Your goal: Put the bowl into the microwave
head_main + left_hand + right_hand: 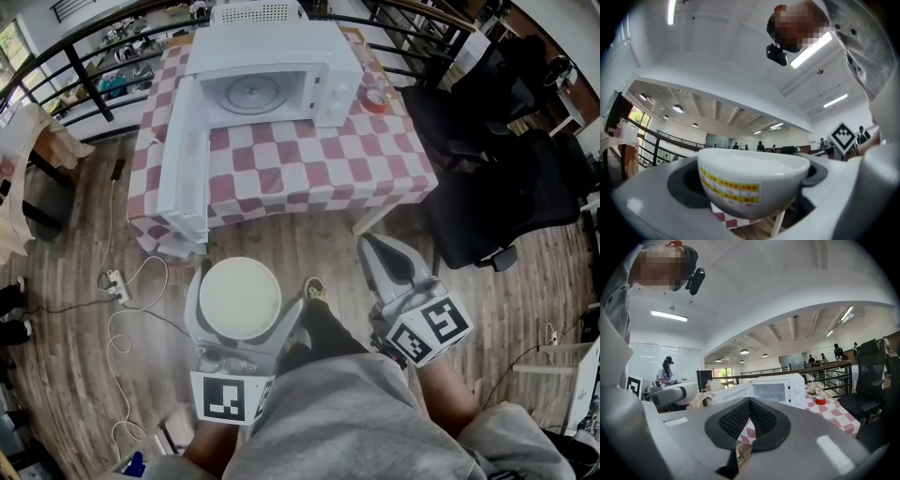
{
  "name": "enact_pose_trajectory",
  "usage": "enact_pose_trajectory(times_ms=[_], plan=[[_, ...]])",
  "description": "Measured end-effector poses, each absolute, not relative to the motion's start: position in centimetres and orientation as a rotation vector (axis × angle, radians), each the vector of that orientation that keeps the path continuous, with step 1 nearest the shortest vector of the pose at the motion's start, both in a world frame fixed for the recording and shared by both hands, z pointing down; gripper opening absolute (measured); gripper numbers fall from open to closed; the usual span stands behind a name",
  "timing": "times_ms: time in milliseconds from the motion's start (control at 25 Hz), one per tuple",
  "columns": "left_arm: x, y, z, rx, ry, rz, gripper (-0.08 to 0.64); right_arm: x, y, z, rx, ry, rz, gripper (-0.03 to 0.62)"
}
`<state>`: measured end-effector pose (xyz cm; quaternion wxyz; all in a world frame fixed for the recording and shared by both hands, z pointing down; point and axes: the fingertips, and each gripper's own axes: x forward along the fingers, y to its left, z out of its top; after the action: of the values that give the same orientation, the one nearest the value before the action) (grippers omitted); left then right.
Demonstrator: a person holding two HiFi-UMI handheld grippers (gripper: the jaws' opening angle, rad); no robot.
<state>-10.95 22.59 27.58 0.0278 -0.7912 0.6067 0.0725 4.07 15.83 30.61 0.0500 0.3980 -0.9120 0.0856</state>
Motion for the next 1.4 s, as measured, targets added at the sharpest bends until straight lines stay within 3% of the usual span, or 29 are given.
enact_pose_trajectory(times_ms=[680, 1400], plan=[[-10.5, 20.9, 27.5, -2.421, 1.899, 0.180, 0.537, 4.3, 13.3, 32.2, 1.198, -2.801, 0.310, 0.000], [-10.1, 9.8, 28.6, -2.423, 1.956, 0.125, 0.537, 4.6, 1.4, 32.9, 1.174, -2.815, 0.353, 0.000]])
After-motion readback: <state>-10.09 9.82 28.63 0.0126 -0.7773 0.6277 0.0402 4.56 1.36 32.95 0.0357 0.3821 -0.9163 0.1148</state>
